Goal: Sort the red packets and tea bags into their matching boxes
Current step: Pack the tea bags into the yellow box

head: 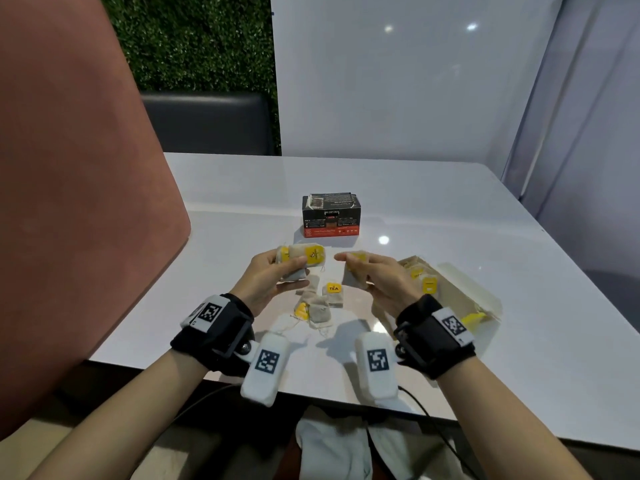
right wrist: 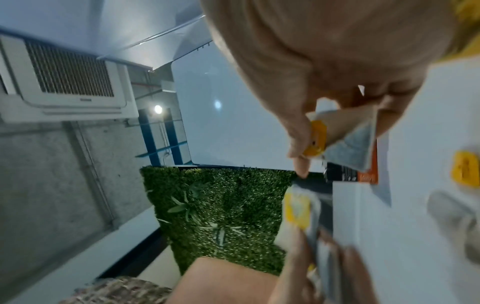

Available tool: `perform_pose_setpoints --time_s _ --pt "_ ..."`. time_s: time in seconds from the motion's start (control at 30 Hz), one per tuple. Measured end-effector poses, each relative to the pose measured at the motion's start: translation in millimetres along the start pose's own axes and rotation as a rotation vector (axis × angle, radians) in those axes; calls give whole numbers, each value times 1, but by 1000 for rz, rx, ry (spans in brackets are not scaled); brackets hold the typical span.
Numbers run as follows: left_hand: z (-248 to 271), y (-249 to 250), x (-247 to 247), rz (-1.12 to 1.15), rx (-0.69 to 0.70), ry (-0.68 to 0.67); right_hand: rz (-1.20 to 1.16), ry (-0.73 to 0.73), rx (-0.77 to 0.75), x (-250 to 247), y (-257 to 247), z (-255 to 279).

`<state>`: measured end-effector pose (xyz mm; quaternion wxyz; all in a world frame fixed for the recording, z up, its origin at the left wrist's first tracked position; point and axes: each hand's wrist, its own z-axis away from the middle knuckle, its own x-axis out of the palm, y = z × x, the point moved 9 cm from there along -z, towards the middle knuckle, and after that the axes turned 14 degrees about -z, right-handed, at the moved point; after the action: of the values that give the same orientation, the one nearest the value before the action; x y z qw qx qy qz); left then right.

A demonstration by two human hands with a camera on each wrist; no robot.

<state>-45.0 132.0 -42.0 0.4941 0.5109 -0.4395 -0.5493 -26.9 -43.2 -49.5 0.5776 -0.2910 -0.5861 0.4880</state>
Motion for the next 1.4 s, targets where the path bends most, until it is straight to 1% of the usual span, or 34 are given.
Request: perform_pose_setpoints --time_s 0.07,0.13,0.17,0.27,0.33,0.4,0.47,0.57,0.63,0.7,0.77,0.83,0.9,0.97,1.07,1.13,1.2,1.23,1.3,1.33,1.4 --pt "-1 -4 3 37 -26 7 -188 14 7 4 6 3" --pt "-1 -7 8 86 -54 -1 -427 33 66 13 15 4" --pt "-1 -8 11 105 -64 -9 -502 53 91 17 19 3" --pt "1 -8 23 130 -78 -38 -528 165 145 22 31 0" --pt "2 -8 30 141 -81 -60 -571 210 181 24 40 -1" --pt "4 -9 34 156 -89 -84 -572 229 152 23 43 -4" --pt "6 -11 36 197 -126 -122 -491 259 71 15 39 -7" --pt "10 -18 40 343 -267 -211 -354 253 -59 10 18 -6" --pt "13 -24 39 393 -354 -231 -229 217 -132 11 2 -6" --pt "14 -29 37 388 -395 -233 -82 145 -173 17 -12 -6" --pt "15 -29 39 384 -397 -259 75 39 -149 29 -18 -7" --pt "16 -28 44 384 -393 -291 211 -77 -91 43 -17 -9" --pt "19 -26 51 404 -396 -327 335 -162 -74 56 -15 -12" --pt "22 -23 58 476 -411 -370 498 -175 -112 64 -14 -17" --pt "22 -25 59 531 -458 -409 760 -112 -207 66 -13 -22" --pt "19 -29 54 526 -481 -410 939 -109 -350 70 -19 -18" --pt "15 -32 47 527 -490 -382 1079 -212 -500 81 -24 -7" --pt "14 -33 45 519 -488 -371 1163 -286 -522 86 -22 -1" --pt "13 -32 45 490 -467 -369 1326 -415 -479 92 -10 6" --pt "13 -31 46 470 -453 -372 1366 -441 -456 92 -7 8" --pt "13 -31 49 422 -437 -377 1356 -439 -453 90 -7 6"
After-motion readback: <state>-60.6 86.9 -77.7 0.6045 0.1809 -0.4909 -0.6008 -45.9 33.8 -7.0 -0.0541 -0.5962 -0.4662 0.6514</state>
